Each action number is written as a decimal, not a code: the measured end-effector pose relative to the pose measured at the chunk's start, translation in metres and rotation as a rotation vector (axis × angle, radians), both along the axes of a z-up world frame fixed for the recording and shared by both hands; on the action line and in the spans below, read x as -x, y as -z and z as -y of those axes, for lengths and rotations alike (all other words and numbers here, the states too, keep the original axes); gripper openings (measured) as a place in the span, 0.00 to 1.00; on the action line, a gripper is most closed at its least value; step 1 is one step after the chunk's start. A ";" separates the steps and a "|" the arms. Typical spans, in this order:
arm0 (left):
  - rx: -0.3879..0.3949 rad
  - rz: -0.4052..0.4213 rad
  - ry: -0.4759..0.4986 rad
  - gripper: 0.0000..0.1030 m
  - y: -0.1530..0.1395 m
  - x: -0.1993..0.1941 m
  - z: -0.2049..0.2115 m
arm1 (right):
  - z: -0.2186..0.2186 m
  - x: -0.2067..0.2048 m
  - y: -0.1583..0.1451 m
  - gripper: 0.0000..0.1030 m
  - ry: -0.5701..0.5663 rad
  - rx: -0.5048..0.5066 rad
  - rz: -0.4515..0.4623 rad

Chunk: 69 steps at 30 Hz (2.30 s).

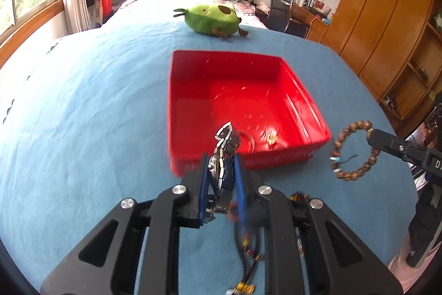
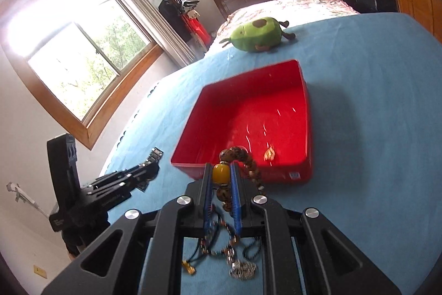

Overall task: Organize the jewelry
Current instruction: 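Carry the watch and bracelet into the red tin and open both grippers, then grasp the silver key ring beside the tin with the left gripper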

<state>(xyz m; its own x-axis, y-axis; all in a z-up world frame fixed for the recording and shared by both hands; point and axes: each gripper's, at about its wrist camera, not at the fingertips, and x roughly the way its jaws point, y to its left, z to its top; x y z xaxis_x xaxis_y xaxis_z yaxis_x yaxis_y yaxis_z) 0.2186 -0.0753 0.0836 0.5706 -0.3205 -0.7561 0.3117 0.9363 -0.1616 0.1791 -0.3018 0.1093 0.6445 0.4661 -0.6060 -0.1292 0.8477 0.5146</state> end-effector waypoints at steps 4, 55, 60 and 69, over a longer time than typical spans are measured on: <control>0.008 -0.006 -0.009 0.15 0.004 -0.028 0.015 | -0.003 -0.030 -0.001 0.12 0.006 -0.010 0.011; -0.160 -0.131 -0.107 0.59 0.053 0.005 -0.008 | -0.034 -0.008 0.036 0.25 -0.001 0.137 -0.073; -0.152 -0.178 -0.152 0.65 0.072 0.006 -0.012 | -0.037 0.009 0.059 0.26 -0.019 0.125 -0.119; -0.141 -0.153 -0.185 0.76 0.086 -0.002 -0.003 | -0.028 0.019 0.100 0.28 0.006 0.173 -0.184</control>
<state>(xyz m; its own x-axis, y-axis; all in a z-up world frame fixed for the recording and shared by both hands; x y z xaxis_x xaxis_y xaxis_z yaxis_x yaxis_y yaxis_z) 0.2210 -0.0724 -0.0025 0.4852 -0.1067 -0.8679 0.1155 0.9916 -0.0574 0.1605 -0.2741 0.0090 0.5180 0.3418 -0.7841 -0.0417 0.9257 0.3760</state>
